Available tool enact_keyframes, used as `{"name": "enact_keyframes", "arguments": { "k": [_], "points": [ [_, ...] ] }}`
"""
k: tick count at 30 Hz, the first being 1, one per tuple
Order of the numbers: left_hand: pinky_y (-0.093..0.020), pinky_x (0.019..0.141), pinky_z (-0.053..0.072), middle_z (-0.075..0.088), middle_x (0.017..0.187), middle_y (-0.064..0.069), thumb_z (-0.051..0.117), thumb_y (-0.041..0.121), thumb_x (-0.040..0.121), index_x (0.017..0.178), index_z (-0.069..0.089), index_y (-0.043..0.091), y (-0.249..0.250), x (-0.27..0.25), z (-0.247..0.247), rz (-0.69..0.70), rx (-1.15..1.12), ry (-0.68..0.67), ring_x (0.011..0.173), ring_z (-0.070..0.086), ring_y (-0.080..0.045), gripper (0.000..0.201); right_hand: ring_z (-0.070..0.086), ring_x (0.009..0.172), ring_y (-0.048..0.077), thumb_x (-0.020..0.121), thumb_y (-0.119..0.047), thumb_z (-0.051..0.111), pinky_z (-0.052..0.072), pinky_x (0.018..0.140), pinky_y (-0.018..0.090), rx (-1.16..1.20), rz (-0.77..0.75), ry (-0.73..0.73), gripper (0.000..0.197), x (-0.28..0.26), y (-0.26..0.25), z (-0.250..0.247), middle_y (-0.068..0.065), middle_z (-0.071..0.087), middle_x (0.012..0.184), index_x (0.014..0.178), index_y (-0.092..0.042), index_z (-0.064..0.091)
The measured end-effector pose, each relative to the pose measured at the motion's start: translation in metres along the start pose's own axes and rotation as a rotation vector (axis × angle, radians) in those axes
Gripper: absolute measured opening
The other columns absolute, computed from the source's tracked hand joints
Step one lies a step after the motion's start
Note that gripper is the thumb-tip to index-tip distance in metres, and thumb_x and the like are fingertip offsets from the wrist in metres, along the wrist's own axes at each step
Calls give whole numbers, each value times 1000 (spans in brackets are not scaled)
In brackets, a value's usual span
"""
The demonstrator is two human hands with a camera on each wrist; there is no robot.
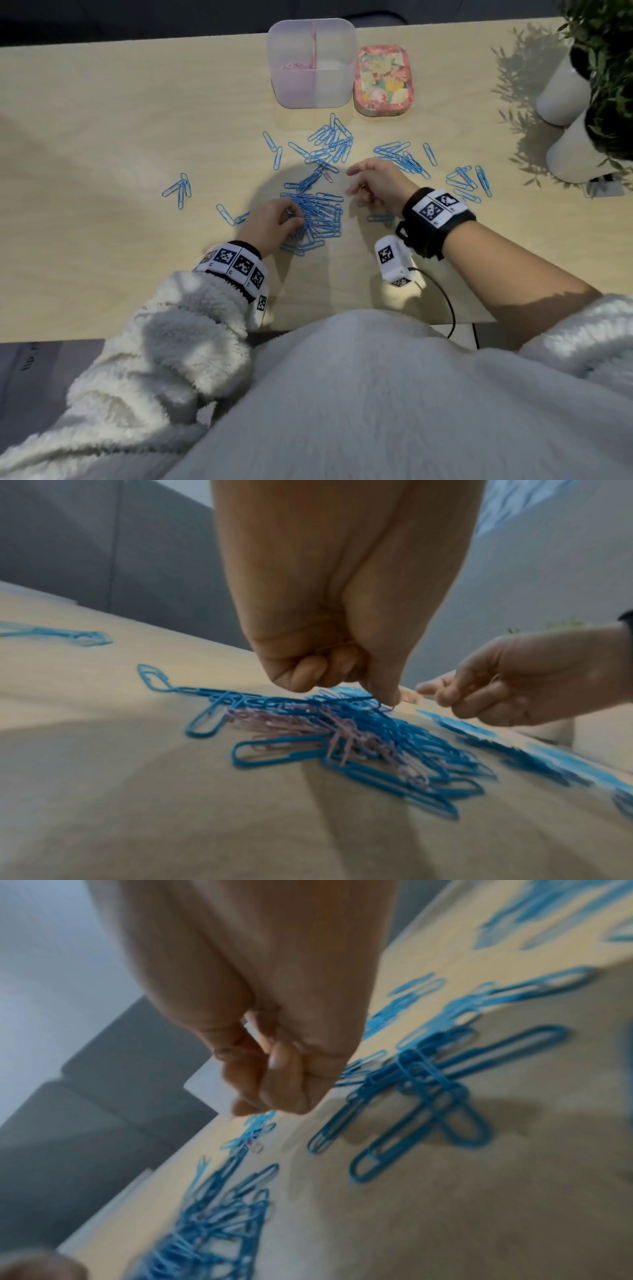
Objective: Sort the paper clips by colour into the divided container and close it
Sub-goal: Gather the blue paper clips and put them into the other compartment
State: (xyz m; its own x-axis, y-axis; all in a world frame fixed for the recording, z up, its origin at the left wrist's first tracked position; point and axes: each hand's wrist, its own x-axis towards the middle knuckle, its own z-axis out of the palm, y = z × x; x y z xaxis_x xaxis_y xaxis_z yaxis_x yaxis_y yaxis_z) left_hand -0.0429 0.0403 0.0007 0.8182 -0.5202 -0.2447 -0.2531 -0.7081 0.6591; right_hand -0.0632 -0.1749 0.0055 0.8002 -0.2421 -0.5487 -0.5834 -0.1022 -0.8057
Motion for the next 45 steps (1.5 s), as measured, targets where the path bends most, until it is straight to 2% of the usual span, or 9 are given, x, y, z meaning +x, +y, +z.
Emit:
{"name": "enact_keyframes", "arguments": {
  "k": [4, 6, 13, 20, 27, 32, 37, 41, 45],
  "points": [
    [-15, 46, 27, 36, 50, 4, 60, 14, 87, 82, 60, 15, -7, 5, -6, -87, -256, 150, 40, 36, -2, 5, 46, 57, 16, 86, -17, 53, 38, 55, 26, -434, -156, 125, 31, 17, -13, 22, 8, 49, 63, 81, 12, 62],
    [-13, 45, 26, 37, 52, 3, 61, 12, 87, 80, 61, 14, -7, 7, -12, -144, -384, 219, 39, 35, 0, 7, 49, 67, 21, 83, -22, 61, 43, 61, 35, -599, -216, 158, 30, 19, -16, 32, 10, 52, 66, 76, 7, 63],
    [-15, 37, 22, 32, 33, 15, 61, 18, 87, 76, 62, 17, -22, 10, -30, -495, -797, 155, 31, 26, -2, 11, 67, 85, 31, 81, -8, 56, 51, 65, 33, -637, -205, 56, 21, 29, -22, 42, 22, 71, 89, 82, 9, 69],
    [-8, 42, 30, 43, 55, 4, 63, 14, 84, 98, 68, 5, -34, 13, -29, -306, -395, 358, 38, 42, 1, 17, 37, 42, 12, 86, -9, 51, 30, 40, 18, -238, -135, -12, 26, 16, -12, 17, 6, 42, 57, 60, -10, 49],
    [-27, 59, 29, 43, 57, 3, 59, 23, 86, 103, 67, 20, -3, 15, -6, -30, 91, 85, 54, 41, -14, 19, 33, 34, 8, 85, 0, 35, 19, 37, 11, 339, 75, -87, 19, 3, -8, 27, 3, 44, 56, 82, -12, 49],
    [-37, 74, 46, 66, 93, -10, 58, 27, 88, 103, 70, 21, 5, 10, 8, 87, 296, -71, 91, 60, -29, 20, 32, 44, 15, 88, -21, 45, 20, 40, 12, 247, 146, -51, 29, 3, -6, 33, 0, 34, 55, 60, -15, 44],
    [-35, 80, 44, 68, 101, -12, 52, 23, 91, 115, 63, 18, 0, 8, 1, 9, 201, 135, 97, 61, -29, 27, 46, 54, 9, 77, -23, 69, 35, 56, 24, -345, -252, 67, 19, 5, 6, 48, -8, 49, 57, 64, -19, 55],
    [-36, 82, 45, 66, 109, -9, 49, 26, 92, 116, 61, 23, -8, 12, -6, -41, 310, 143, 104, 59, -28, 27, 61, 90, 21, 80, -26, 66, 42, 73, 28, -681, -281, 16, 13, 6, 10, 51, 3, 67, 95, 88, -16, 63],
    [-32, 71, 40, 66, 95, -10, 54, 21, 89, 107, 64, 20, -14, 6, -7, -51, 282, 109, 93, 60, -28, 21, 60, 99, 28, 81, -13, 58, 40, 76, 29, -773, -215, 32, 6, 1, 16, 23, 7, 67, 101, 84, -16, 62]
  ]
}}
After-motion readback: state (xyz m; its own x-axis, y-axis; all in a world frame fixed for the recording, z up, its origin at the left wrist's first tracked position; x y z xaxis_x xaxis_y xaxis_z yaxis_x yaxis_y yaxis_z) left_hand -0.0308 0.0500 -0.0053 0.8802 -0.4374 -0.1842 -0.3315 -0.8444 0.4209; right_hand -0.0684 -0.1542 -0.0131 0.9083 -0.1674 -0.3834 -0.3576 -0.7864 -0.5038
